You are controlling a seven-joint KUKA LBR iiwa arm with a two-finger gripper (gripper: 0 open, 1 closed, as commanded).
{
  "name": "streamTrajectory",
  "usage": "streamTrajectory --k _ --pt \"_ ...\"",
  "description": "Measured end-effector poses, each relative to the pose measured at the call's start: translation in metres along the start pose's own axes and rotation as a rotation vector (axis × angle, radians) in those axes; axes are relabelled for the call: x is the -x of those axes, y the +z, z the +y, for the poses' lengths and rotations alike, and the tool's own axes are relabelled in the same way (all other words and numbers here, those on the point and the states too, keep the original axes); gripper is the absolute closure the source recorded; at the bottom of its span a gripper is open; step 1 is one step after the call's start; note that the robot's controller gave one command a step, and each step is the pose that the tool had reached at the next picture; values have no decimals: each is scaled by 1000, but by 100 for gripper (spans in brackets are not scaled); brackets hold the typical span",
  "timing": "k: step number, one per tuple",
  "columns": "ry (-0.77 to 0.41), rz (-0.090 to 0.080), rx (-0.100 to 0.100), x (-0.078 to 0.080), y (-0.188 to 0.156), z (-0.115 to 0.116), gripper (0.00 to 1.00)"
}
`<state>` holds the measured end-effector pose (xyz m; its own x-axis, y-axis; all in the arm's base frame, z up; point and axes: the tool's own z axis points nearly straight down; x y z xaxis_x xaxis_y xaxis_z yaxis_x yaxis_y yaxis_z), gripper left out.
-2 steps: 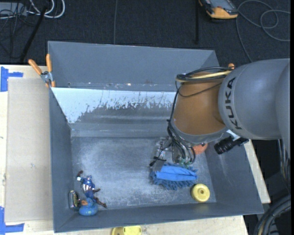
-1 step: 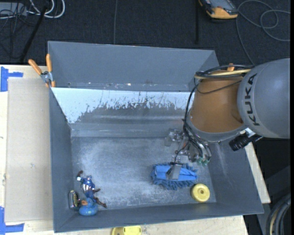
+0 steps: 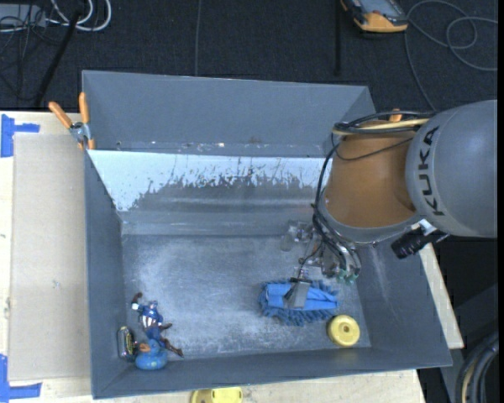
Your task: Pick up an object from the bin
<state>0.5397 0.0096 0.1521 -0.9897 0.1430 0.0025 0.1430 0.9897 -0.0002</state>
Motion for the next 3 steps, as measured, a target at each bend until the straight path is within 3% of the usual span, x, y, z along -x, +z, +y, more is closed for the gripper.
streamTrajectory --k 1,2,3 --pt "24 -9 2 -19 42 -13 0" --pt "64 6 0 -32 85 -17 0" --pt "130 2 0 -48 83 -12 100"
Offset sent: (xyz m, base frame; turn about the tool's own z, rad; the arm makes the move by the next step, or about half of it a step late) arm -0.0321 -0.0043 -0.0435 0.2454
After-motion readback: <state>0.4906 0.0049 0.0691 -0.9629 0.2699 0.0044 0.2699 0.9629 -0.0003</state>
